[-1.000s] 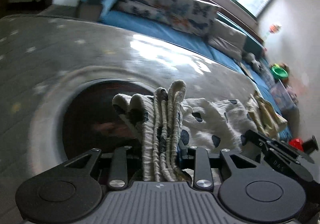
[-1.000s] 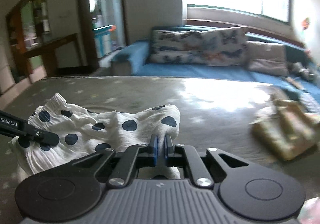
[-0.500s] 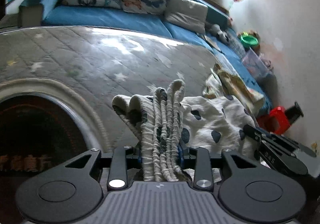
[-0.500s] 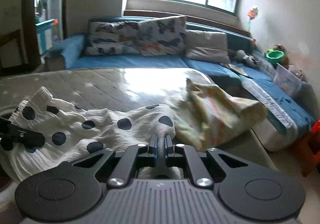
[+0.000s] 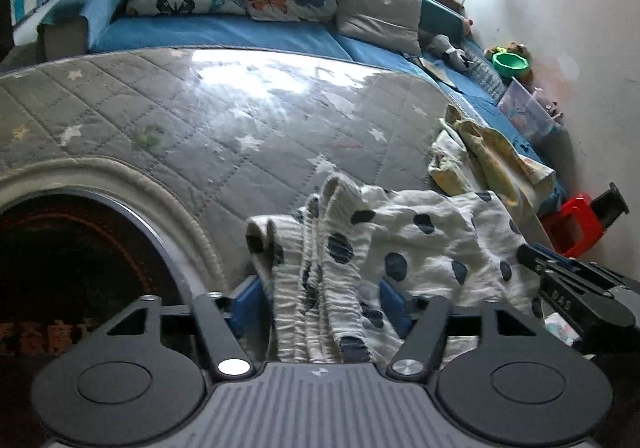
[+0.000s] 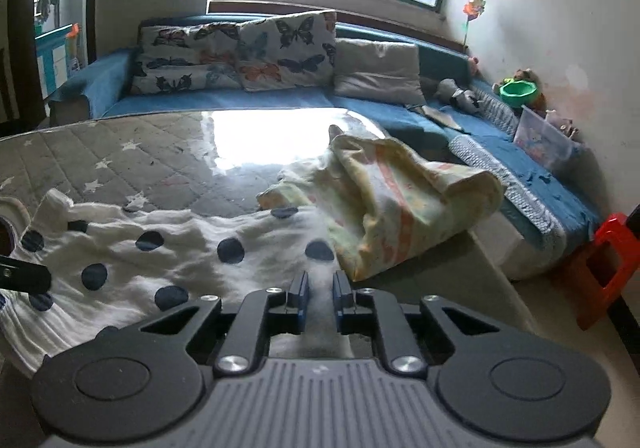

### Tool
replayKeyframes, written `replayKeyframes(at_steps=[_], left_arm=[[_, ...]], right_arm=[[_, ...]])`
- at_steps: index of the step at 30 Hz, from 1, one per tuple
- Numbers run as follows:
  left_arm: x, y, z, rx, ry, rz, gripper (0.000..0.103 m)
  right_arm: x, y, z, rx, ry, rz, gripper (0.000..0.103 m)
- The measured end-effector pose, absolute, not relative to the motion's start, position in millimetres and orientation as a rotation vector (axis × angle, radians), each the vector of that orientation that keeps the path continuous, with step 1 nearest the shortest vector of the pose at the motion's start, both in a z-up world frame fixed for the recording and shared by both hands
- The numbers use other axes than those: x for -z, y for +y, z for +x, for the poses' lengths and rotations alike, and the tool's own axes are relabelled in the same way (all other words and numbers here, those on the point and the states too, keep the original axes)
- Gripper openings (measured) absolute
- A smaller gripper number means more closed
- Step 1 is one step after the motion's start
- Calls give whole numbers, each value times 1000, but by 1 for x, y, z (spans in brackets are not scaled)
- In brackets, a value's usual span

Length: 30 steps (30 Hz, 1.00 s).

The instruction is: Fold clothes

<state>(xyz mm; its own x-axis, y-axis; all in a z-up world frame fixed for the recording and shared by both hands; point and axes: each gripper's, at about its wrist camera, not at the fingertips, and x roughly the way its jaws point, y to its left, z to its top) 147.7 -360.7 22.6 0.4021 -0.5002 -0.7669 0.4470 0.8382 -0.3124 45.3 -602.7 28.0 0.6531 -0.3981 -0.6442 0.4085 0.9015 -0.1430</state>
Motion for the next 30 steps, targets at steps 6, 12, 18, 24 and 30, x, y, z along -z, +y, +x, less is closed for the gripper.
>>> replayKeyframes(at_steps=[6, 12, 18, 24, 30], left_arm=[[-34, -342, 145, 566, 974, -23, 82], [-44, -324, 131, 525, 941, 32, 90], [-55, -304, 115, 488, 915, 81, 94], [-58, -279, 96, 475, 892, 103, 100], [-55, -253, 79, 437, 886, 105, 102]], right_arm=[[-34, -590, 37, 421, 712, 12, 30], [-27, -567, 28, 344, 724, 20, 37], [-23, -537, 13, 272, 729, 9, 45], [-23, -513, -2, 233, 724, 5, 55], [-27, -489, -26, 186, 711, 26, 62]])
